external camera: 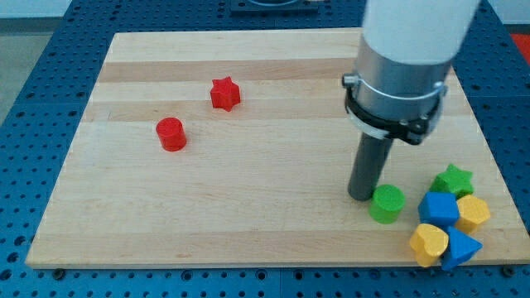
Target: Place the red circle at left side of the yellow heart
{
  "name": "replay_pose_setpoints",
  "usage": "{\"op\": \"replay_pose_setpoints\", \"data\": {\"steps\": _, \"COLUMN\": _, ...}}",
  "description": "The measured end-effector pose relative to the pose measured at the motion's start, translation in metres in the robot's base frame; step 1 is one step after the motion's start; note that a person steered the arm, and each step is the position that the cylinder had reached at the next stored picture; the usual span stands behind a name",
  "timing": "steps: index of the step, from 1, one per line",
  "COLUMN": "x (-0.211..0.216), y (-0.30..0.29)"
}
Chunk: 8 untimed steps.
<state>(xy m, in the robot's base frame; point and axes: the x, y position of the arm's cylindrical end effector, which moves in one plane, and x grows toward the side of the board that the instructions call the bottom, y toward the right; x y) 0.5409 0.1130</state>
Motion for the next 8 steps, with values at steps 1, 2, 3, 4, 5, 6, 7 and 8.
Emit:
{"op": "replay_pose_setpoints", "data": {"steps": 1, "x": 0.009, "y": 0.016}}
{"op": "replay_pose_setpoints", "data": {"steps": 2, "x": 0.011, "y": 0.022}}
{"op": "replay_pose_setpoints", "data": {"steps": 3, "x": -0.003, "y": 0.009}}
{"op": "replay_pose_setpoints", "data": {"steps": 4, "x": -0.050, "y": -0.032}}
{"op": "replay_pose_setpoints", "data": {"steps": 5, "x": -0.052, "y": -0.095}}
{"op": "replay_pose_setpoints", "data": {"steps": 6, "x": -0.031, "y": -0.177}}
{"op": "replay_pose_setpoints", "data": {"steps": 7, "x": -0.031, "y": -0.256}}
{"op": "replay_pose_setpoints", "data": {"steps": 8, "x": -0.060, "y": -0.315}}
